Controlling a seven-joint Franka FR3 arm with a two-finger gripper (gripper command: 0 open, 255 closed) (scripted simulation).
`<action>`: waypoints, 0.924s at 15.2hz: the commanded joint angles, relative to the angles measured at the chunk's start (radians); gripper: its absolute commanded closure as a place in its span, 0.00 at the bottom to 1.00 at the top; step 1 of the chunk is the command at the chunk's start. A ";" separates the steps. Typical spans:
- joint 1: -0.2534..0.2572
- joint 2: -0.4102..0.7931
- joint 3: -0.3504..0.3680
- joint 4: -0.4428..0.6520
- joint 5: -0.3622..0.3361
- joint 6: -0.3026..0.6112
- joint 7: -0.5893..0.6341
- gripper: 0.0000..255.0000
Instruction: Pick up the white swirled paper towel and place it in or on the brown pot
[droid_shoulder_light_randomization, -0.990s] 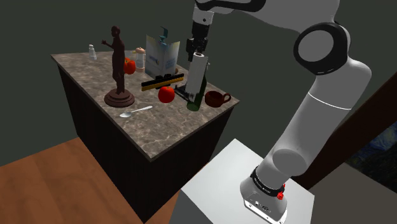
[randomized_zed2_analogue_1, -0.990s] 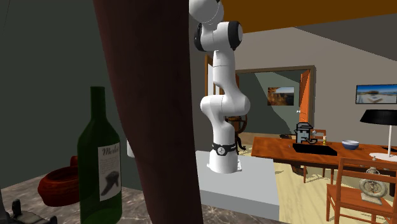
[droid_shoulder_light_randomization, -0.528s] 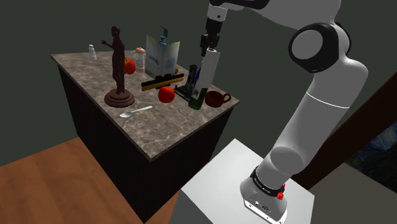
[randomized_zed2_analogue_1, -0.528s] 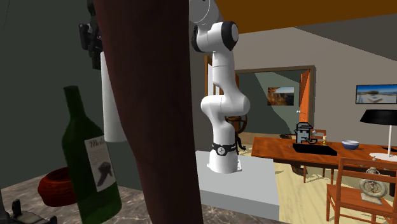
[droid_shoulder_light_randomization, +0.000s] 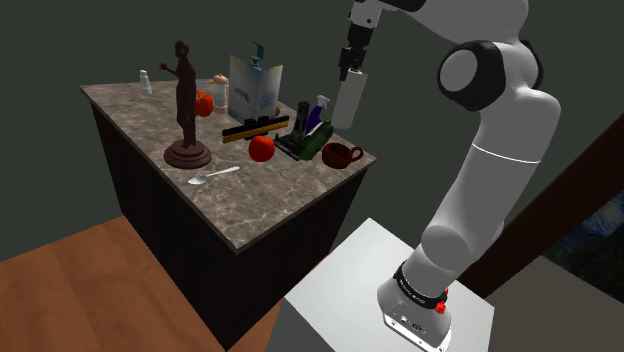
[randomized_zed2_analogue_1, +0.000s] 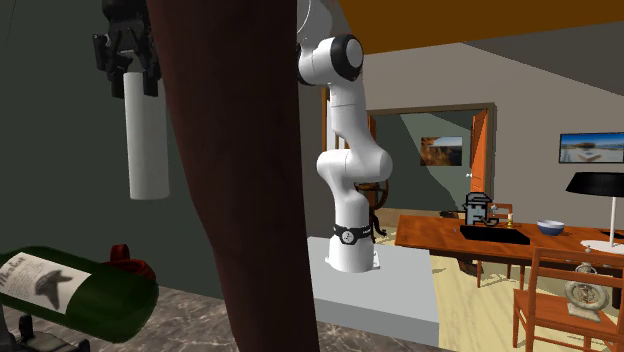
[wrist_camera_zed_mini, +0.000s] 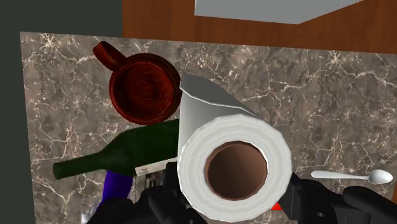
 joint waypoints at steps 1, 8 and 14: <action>-0.033 0.036 -0.018 0.061 0.012 -0.026 -0.049 1.00; -0.193 0.252 -0.064 0.439 0.085 -0.193 -0.207 1.00; -0.183 0.207 -0.066 0.301 0.071 -0.099 -0.217 1.00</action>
